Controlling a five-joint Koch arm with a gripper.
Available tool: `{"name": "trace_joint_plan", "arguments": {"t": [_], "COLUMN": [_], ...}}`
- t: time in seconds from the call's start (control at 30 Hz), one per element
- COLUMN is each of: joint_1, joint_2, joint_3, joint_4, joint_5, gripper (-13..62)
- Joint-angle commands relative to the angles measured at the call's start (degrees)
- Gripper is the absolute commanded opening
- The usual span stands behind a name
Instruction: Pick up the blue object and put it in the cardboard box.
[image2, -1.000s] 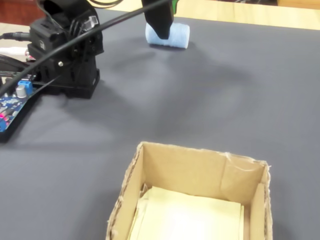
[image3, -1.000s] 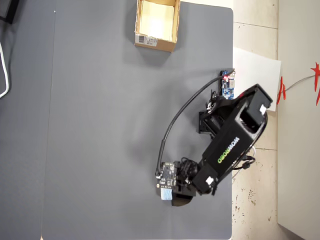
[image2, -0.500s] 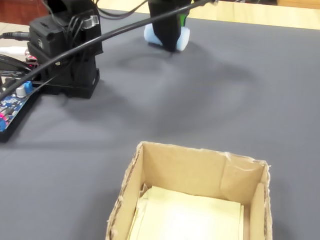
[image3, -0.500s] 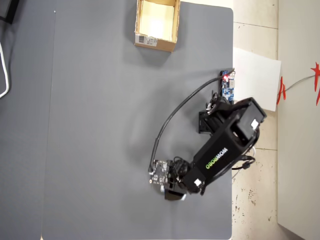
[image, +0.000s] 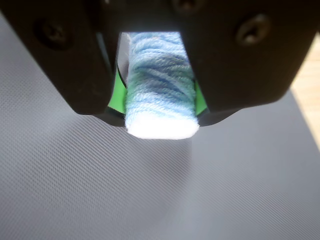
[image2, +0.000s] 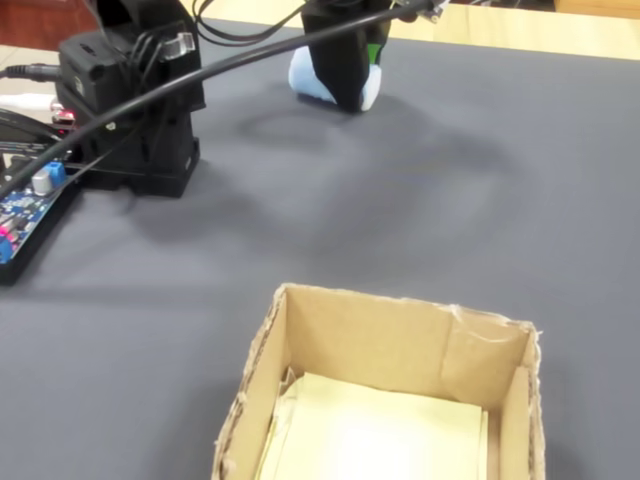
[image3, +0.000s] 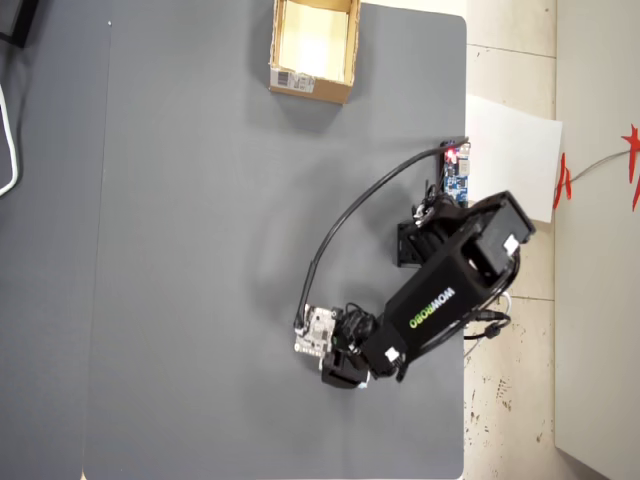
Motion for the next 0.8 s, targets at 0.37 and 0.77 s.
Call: {"name": "trace_joint_plan", "arguments": {"t": [0.37, 0.77], "joint_1": [10.7, 36.9], "joint_2": [15.0, 23.6], "joint_3": [-2.8, -3.3], "joint_4": [-9.2, -12.0], "joint_5": [-15.4, -40.7], "gripper": [9.1, 9.3]}}
